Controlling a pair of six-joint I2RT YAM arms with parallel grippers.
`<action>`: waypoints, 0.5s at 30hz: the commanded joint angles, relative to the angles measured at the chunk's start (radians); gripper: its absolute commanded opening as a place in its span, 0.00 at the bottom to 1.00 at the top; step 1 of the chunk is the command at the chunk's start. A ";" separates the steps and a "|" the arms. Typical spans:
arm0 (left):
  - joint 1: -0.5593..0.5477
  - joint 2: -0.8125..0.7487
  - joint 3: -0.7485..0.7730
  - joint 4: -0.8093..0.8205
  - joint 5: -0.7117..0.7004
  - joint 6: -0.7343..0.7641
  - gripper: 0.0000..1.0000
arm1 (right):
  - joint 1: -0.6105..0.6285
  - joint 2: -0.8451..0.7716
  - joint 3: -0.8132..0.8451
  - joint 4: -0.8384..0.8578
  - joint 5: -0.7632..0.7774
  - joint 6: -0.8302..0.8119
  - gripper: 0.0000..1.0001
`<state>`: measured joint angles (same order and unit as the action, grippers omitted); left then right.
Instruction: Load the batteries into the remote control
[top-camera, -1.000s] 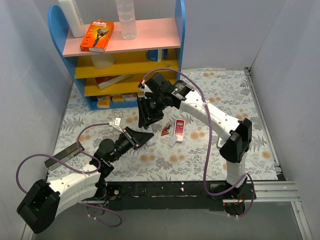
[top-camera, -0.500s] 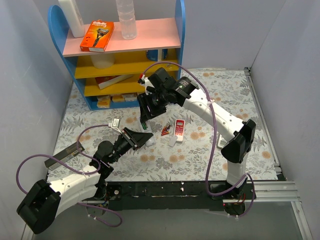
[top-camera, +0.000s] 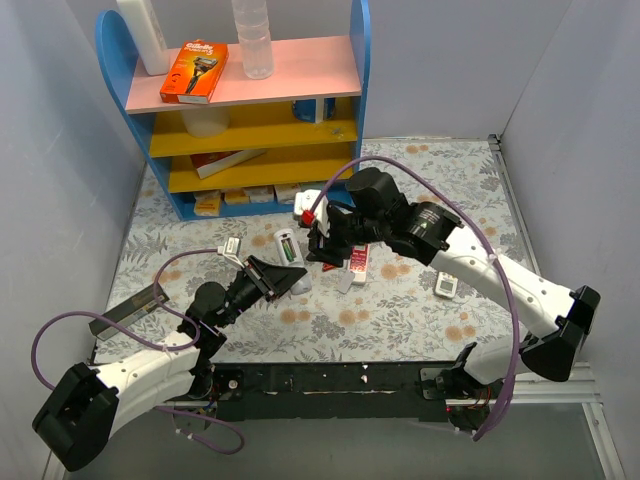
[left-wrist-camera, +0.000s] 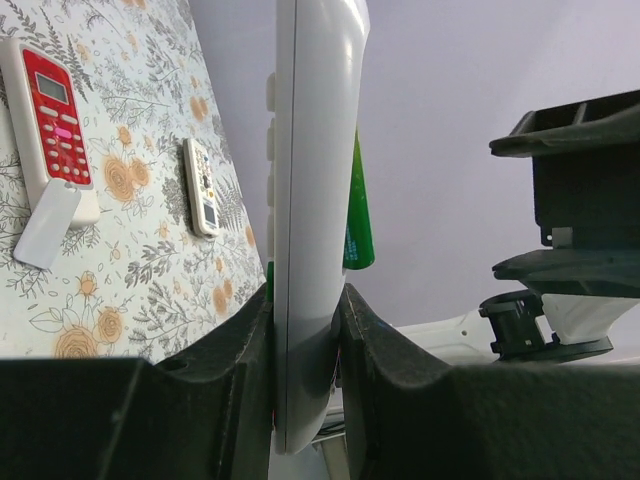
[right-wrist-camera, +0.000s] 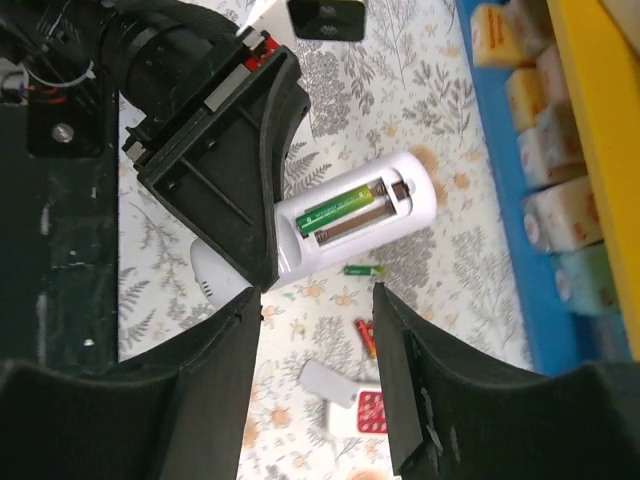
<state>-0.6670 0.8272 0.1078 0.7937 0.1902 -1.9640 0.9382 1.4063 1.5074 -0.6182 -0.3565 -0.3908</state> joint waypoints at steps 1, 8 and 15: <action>-0.003 -0.026 0.044 -0.010 0.014 -0.003 0.00 | 0.020 -0.023 -0.067 0.150 -0.013 -0.256 0.55; -0.003 -0.033 0.053 -0.024 0.022 -0.004 0.00 | 0.047 0.031 -0.049 0.136 -0.021 -0.309 0.46; -0.003 -0.034 0.055 -0.027 0.029 -0.003 0.00 | 0.056 0.060 -0.039 0.144 -0.044 -0.321 0.38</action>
<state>-0.6670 0.8139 0.1268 0.7574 0.2039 -1.9709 0.9844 1.4555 1.4464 -0.5137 -0.3702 -0.6819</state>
